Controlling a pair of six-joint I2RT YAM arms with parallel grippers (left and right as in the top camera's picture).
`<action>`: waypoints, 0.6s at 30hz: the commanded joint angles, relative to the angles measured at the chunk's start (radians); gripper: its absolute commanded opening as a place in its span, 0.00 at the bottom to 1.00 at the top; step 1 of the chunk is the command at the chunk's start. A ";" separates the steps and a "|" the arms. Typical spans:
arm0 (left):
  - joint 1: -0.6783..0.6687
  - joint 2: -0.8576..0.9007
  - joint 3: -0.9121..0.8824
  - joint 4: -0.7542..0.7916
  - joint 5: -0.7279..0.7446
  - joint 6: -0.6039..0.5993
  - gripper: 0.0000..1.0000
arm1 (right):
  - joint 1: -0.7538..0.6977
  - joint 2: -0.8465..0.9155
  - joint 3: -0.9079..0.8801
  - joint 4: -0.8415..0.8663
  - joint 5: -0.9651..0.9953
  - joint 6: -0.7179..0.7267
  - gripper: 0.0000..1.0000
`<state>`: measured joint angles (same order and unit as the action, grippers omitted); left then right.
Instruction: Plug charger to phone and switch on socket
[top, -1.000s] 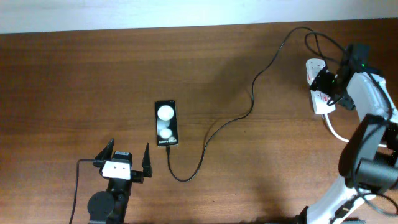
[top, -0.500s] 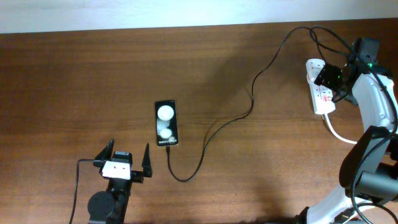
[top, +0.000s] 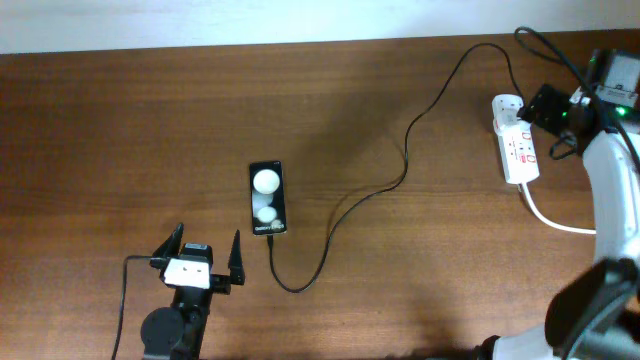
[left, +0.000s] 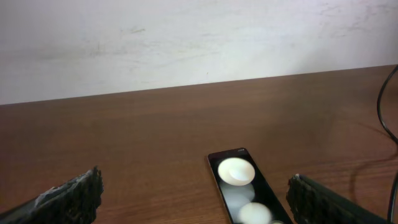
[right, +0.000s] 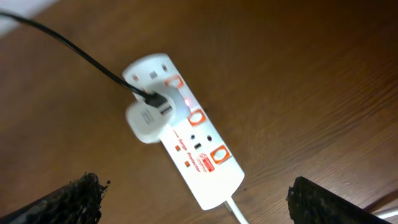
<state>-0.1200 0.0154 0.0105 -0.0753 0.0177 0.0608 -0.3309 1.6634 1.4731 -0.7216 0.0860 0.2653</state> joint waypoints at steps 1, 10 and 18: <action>0.005 -0.010 -0.002 -0.008 -0.014 0.012 0.99 | 0.006 -0.145 -0.003 0.003 0.008 0.000 0.99; 0.005 -0.010 -0.002 -0.008 -0.014 0.012 0.99 | 0.005 -0.386 -0.003 0.003 0.008 0.000 0.99; 0.005 -0.010 -0.002 -0.008 -0.014 0.012 0.99 | 0.005 -0.397 -0.003 0.003 0.084 -0.003 0.99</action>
<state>-0.1200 0.0147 0.0105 -0.0753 0.0174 0.0608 -0.3309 1.2839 1.4731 -0.7223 0.1246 0.2653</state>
